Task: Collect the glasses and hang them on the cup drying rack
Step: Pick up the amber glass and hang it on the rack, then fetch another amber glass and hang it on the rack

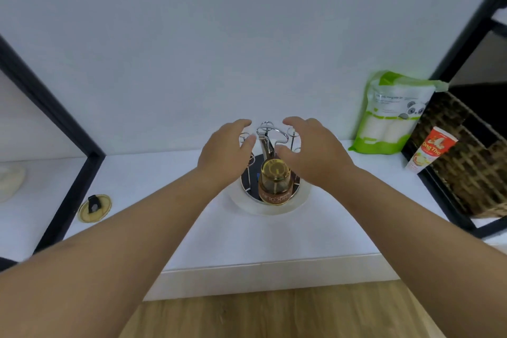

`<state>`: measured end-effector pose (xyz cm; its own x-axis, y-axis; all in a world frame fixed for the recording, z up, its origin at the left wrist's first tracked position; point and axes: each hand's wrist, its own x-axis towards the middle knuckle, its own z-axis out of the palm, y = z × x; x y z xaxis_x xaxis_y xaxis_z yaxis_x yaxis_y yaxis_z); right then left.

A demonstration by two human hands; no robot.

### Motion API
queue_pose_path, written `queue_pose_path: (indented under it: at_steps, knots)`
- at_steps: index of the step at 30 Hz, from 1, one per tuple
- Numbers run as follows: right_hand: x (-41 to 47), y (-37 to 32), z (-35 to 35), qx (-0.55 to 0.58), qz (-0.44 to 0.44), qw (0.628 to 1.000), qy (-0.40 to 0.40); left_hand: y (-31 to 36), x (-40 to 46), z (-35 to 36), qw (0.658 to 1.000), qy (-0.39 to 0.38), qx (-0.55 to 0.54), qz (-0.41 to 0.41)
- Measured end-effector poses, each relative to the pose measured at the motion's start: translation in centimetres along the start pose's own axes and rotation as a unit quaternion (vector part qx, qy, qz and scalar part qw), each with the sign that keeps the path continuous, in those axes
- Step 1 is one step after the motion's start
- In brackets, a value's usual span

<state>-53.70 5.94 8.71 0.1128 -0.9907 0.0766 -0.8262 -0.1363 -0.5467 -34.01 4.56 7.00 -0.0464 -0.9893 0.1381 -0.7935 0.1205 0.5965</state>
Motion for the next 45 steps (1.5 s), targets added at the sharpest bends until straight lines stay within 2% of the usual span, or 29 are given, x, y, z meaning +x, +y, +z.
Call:
queue_pose_path:
  at_steps: [6, 12, 19, 25, 35, 45]
  knots:
    - [-2.0, -3.0, -9.4, 0.023, -0.008, 0.998, 0.058, 9.1, -0.4, -6.9, 0.995, 0.022, 0.029, 0.09]
    - [-6.0, -7.2, -23.4, 0.073, -0.015, 0.989, 0.124, 21.5, -2.3, -17.0, 0.987, 0.055, 0.016, 0.15]
    - [-13.9, -12.3, -37.8, 0.099, -0.012, 0.98, 0.172, 32.8, -6.6, -27.8, 0.981, 0.024, -0.029, 0.189]
    - [-21.8, -15.6, -47.5, 0.081, 0.011, 0.973, 0.215, 39.1, -11.2, -32.3, 0.974, -0.001, -0.072, 0.215]
    - [-36.3, -16.1, -55.2, 0.065, 0.073, 0.947, 0.306, 48.7, -19.1, -33.0, 0.938, -0.044, -0.137, 0.315]
    - [-47.6, -8.6, -60.7, 0.072, 0.128, 0.919, 0.366, 60.5, -25.6, -24.6, 0.9, -0.114, -0.166, 0.386]
